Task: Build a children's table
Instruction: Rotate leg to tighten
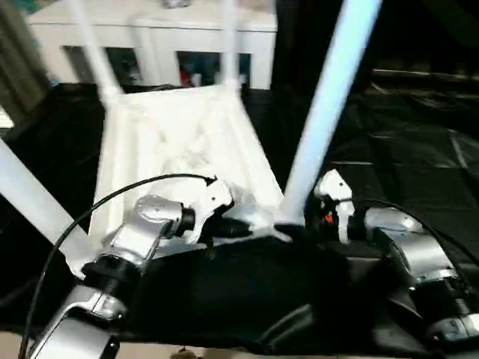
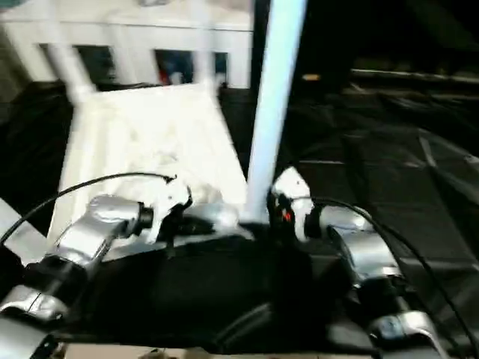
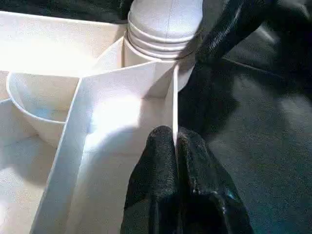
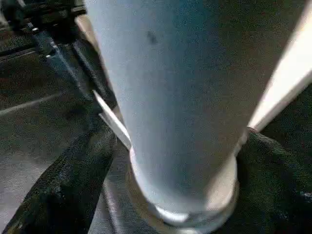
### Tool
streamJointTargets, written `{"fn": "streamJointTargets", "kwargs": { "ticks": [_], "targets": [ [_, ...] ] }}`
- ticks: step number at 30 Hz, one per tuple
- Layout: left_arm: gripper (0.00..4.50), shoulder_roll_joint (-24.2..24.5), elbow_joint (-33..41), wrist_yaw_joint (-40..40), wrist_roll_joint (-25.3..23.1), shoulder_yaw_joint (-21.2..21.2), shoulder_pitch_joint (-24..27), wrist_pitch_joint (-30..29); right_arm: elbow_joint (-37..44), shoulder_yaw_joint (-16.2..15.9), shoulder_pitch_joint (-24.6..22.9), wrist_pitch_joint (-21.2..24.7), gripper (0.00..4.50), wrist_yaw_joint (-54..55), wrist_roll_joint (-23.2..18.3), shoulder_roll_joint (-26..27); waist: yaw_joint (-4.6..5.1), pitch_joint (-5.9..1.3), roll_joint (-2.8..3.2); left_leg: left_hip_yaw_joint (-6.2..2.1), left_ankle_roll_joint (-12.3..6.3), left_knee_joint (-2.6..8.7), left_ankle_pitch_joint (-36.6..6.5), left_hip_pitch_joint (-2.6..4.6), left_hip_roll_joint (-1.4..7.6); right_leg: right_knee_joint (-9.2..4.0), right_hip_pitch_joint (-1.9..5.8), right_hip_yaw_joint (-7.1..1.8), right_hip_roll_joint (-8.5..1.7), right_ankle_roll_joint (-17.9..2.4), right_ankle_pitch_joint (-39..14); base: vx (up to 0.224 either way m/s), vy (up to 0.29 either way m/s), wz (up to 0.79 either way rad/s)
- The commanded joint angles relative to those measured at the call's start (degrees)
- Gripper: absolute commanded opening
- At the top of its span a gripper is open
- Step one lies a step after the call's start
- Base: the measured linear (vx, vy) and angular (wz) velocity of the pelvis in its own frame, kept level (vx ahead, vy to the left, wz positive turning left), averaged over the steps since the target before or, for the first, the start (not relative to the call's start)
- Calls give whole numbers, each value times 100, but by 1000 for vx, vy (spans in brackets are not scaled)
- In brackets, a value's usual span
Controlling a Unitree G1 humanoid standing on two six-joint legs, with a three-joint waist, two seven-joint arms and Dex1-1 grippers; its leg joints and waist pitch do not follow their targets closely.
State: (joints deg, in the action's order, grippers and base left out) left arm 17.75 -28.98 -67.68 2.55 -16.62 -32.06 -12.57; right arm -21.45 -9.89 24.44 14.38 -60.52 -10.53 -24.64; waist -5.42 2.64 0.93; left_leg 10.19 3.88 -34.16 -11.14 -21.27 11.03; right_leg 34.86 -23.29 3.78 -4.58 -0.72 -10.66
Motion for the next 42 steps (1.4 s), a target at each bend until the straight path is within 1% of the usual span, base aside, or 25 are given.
{"fn": "streamJointTargets", "kwargs": {
  "ticks": [1,5,6,9,11,13,14,15,16,17,23,25,28,29,30,31,32,33,34,35,36,38,39,41,42],
  "targets": [
    [0,-69,269,-186,267,7,-86,48,99,-89,-20,5,392,-162,32,-79,21,-358,-48,-26,-521,379,-678,69,236,-340,318,-253,-360,-1537,-471,0,0,0],
    [0,-40,276,-271,275,-12,-80,56,51,-244,-24,-41,392,-346,129,-131,22,-348,-67,-31,-432,384,-779,56,222,-372,328,-258,-370,-1409,-784,0,0,0],
    [0,-40,281,-264,273,-9,-78,45,52,-243,-24,-39,366,-336,120,-121,21,-350,-66,-34,-410,385,-792,59,222,-376,328,-259,-373,-1384,-840,0,0,0],
    [0,-45,302,-244,254,0,-71,17,74,-223,-9,15,353,-302,72,-84,21,-355,-68,-36,-399,385,-756,61,220,-373,327,-258,-366,-1363,-819,0,0,0],
    [0,-52,303,-235,243,7,-65,14,74,-225,-7,20,326,-302,65,-77,21,-356,-70,-35,-406,382,-734,58,218,-371,329,-257,-366,-1367,-793,0,0,0],
    [0,-57,300,-241,231,16,-65,15,63,-227,-2,14,313,-315,65,-77,19,-362,-67,-37,-429,377,-678,56,219,-357,332,-254,-361,-1386,-694,0,0,0],
    [0,-58,296,-239,223,16,-68,15,51,-230,4,6,308,-322,70,-79,15,-367,-89,-35,-447,372,-637,53,217,-345,335,-255,-361,-1395,-641,0,0,0],
    [0,-59,290,-231,215,18,-73,12,29,-228,14,-2,297,-326,74,-76,14,-369,-83,-35,-467,368,-596,49,216,-341,338,-254,-363,-1404,-597,0,0,0],
    [0,-59,280,-223,207,19,-80,11,-10,-230,27,-24,297,-329,88,-71,14,-367,-96,-32,-477,368,-594,52,216,-343,335,-252,-360,-1403,-599,0,0,0],
    [0,-58,277,-220,205,22,-80,14,-41,-231,31,-40,280,-329,95,-64,10,-365,-88,-32,-484,368,-603,55,216,-347,333,-251,-364,-1402,-640,0,0,0],
    [0,-46,272,-227,200,39,-64,4,-94,-217,11,-53,271,-255,126,-21,11,-368,-88,-34,-477,365,-603,54,216,-345,334,-251,-366,-1393,-675,0,0,0],
    [0,-116,208,22,128,74,-72,-42,-235,-59,-2,40,271,205,171,129,22,-362,-90,-33,-467,367,-595,47,211,-347,330,-252,-365,-1400,-674,0,0,0],
    [0,-345,-58,637,-32,160,-185,-31,-658,190,109,132,270,1043,243,461,63,-337,-91,-38,-340,392,-811,64,203,-403,317,-249,-366,-1323,-1081,0,0,0],
    [0,-444,-182,891,-117,167,-243,-36,-825,305,163,153,270,1398,255,606,89,-320,-73,-44,-245,409,-942,68,195,-435,312,-247,-370,-1258,-1357,0,0,0],
    [0,-545,-302,1145,-204,166,-302,-69,-943,410,202,171,270,1712,251,747,107,-326,-83,-50,-160,414,-1039,85,189,-460,315,-244,-375,-1173,-1576,0,0,0],
    [0,-585,-344,1230,-228,166,-324,-79,-978,432,216,162,270,1820,262,794,112,-330,-90,-50,-135,414,-1047,93,184,-469,313,-247,-377,-1152,-1614,0,0,0],
    [0,-719,-481,1516,-307,169,-396,-116,-1090,505,263,130,270,2189,301,952,138,-328,-89,-49,-130,414,-1028,73,181,-467,311,-253,-369,-1115,-1592,0,0,0],
    [0,-1065,-740,2131,-393,218,-552,-261,-1253,626,354,102,270,2970,391,1313,147,-313,-81,-48,-105,424,-1121,99,183,-505,282,-250,-367,-1072,-1750,0,0,0],
    [0,-1065,-740,2131,-393,218,-552,-261,-1253,626,354,102,270,2970,391,1313,160,-308,-90,-42,-73,415,-1117,92,166,-507,284,-252,-363,-1044,-1809,0,0,0],
    [0,-1208,-828,2374,-401,241,-610,-321,-1302,670,388,100,270,3253,432,1463,171,-324,-90,-62,-55,427,-1118,84,170,-501,300,-244,-372,-1022,-1863,0,0,0],
    [0,-1404,-935,2649,-423,246,-688,-343,-1361,679,431,80,270,3549,507,1623,177,-324,-58,-62,-57,423,-1096,83,167,-506,294,-245,-365,-1004,-1812,0,0,0],
    [0,-1623,-1048,2877,-459,239,-761,-329,-1436,655,479,45,270,3720,554,1802,181,-335,-82,-51,-89,411,-1077,84,155,-513,295,-248,-358,-1010,-1692,0,0,0],
    [0,-1776,-1157,3011,-516,208,-816,-267,-1501,637,528,-5,270,3828,583,1937,178,-336,-74,-54,-131,413,-1066,83,158,-512,296,-248,-359,-1031,-1636,0,0,0],
    [0,-1813,-1172,2985,-531,167,-817,-228,-1495,633,538,-10,270,3772,544,1981,175,-335,-78,-56,-161,414,-1039,61,157,-504,311,-245,-358,-1032,-1584,0,0,0],
    [0,-1854,-1209,2988,-549,139,-824,-155,-1494,635,550,-56,305,3716,510,2021,175,-341,-72,-58,-221,411,-992,52,159,-492,318,-246,-358,-1043,-1458,0,0,0]
  ]
}}
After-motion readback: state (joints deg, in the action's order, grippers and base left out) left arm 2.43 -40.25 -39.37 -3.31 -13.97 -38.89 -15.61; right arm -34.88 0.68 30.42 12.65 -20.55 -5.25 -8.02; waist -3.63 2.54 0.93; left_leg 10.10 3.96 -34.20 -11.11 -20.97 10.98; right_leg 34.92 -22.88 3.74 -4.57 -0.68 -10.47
